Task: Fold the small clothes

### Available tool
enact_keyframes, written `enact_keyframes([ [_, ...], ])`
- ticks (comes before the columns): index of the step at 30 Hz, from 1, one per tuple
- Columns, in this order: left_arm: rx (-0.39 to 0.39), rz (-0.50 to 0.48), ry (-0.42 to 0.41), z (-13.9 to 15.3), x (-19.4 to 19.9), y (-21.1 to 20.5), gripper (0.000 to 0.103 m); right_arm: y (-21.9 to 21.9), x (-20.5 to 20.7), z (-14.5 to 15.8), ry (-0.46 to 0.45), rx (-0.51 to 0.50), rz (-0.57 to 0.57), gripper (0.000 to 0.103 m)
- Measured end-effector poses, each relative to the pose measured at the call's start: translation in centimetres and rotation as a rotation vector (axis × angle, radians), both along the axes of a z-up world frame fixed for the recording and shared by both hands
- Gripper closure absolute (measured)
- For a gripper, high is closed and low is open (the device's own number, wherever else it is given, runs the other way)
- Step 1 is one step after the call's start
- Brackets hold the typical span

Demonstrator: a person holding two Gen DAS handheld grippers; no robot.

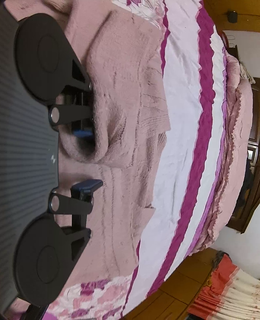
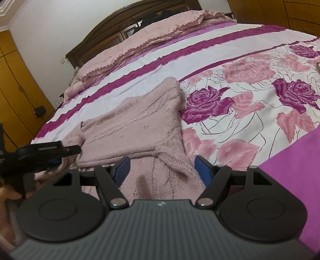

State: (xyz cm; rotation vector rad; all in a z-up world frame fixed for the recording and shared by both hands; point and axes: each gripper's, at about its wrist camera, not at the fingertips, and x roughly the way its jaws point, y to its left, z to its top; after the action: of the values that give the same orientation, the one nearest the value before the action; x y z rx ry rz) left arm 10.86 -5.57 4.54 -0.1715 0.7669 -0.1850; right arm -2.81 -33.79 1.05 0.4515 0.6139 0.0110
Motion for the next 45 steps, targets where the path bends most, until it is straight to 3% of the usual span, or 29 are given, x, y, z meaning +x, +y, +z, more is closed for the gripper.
enact_keyframes([
  [8,0.017,0.060,0.051,3.4,-4.9,4.3,0.047,1.3,0.0,1.4,-0.018,-0.056,0.039,0.030],
  [16,0.086,0.207,0.023,5.3,-8.5,10.8,0.046,4.6,0.9,3.8,-0.065,-0.096,0.144,0.028],
  [23,0.091,0.289,0.056,5.0,-9.7,15.3,0.046,10.6,2.6,6.3,-0.113,-0.149,0.299,0.028],
  [31,0.138,0.354,0.084,3.8,-10.8,18.6,0.046,19.4,5.9,7.0,-0.135,-0.264,0.509,0.030],
  [40,0.111,0.402,0.101,2.6,-11.5,21.6,0.046,26.6,8.5,6.2,-0.174,-0.354,0.677,0.030],
  [45,0.095,0.407,0.103,2.2,-11.6,22.1,0.046,30.0,10.7,4.5,-0.129,-0.384,0.734,0.032],
])
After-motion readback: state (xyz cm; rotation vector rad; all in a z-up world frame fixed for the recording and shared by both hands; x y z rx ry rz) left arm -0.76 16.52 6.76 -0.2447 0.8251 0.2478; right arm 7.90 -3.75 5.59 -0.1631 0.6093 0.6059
